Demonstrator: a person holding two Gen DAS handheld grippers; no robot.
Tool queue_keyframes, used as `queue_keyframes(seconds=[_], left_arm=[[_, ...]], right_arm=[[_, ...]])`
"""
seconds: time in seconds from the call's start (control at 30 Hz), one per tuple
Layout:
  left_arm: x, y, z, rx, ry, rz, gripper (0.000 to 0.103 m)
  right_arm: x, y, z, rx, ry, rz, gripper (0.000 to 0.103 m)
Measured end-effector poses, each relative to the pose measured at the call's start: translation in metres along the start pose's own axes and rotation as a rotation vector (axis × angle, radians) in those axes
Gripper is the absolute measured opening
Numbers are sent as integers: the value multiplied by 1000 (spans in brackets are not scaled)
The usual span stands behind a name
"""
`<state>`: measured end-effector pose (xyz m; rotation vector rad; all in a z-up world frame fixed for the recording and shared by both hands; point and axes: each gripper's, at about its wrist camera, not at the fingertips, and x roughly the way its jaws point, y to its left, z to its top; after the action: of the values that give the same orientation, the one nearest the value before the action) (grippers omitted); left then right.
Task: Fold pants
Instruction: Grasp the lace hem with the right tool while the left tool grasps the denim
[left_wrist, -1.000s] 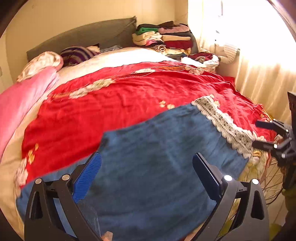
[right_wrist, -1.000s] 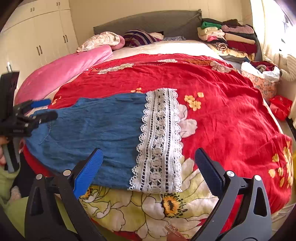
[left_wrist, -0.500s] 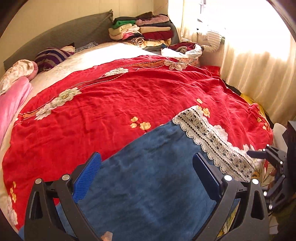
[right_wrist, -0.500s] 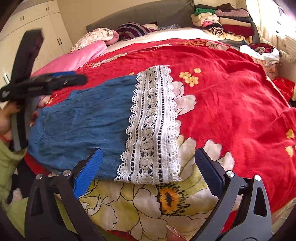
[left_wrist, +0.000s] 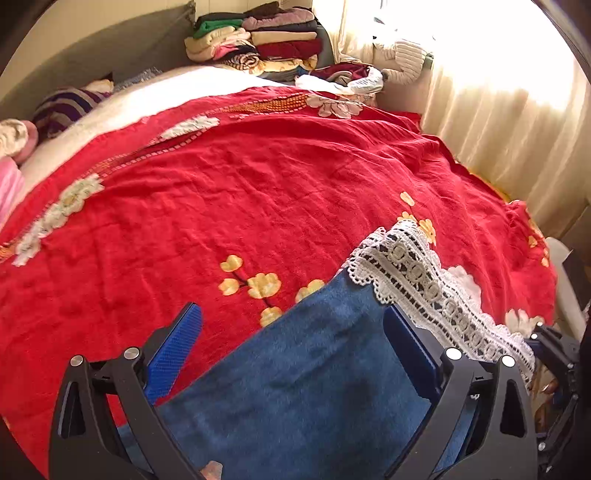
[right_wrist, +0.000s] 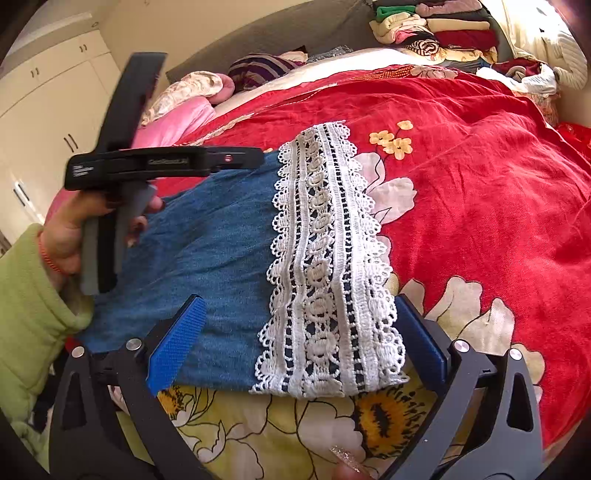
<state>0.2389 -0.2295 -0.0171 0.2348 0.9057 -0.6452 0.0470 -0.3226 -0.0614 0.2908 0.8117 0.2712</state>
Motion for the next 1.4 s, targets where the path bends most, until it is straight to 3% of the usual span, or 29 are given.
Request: queue_keyframes(seconds=[0.07, 0.13, 0.2, 0.37, 0.43, 0.47, 0.57, 0.63, 0.8, 1.13, 1.3, 1.4], left_arm=[[7, 2, 1, -17, 9, -54, 94], [16, 3, 2, -32, 47, -92, 72], [22, 4, 0, -57, 65, -120, 68], [25, -1, -7, -71, 52, -176, 40], [23, -7, -9, -52, 42, -180, 21], [21, -10, -9, -36, 33, -173, 19], [17, -14, -11, -18, 12, -155, 15], [14, -12, -11, -33, -1, -164, 12], [-8, -2, -13, -83, -65, -219, 11], [-67, 38, -31, -220, -222, -306, 10], [-81, 61, -58, -262, -242, -220, 14], [-88, 91, -85, -392, -241, -195, 22]], right_arm=[[0, 1, 0, 3, -2, 1, 95], [3, 1, 2, -2, 4, 13, 94], [5, 2, 3, -8, 13, 19, 92], [10, 6, 6, -34, 24, 10, 73], [11, 9, 6, -53, 25, 19, 67], [11, 10, 6, -60, 25, 37, 55], [16, 14, 7, -60, 41, 126, 28], [19, 18, 7, -68, 45, 146, 24], [9, 35, 14, -104, 9, 168, 22], [-15, 106, 30, -343, -67, 196, 22], [-1, 142, 25, -465, -43, 213, 22], [20, 166, 16, -532, 15, 230, 22]])
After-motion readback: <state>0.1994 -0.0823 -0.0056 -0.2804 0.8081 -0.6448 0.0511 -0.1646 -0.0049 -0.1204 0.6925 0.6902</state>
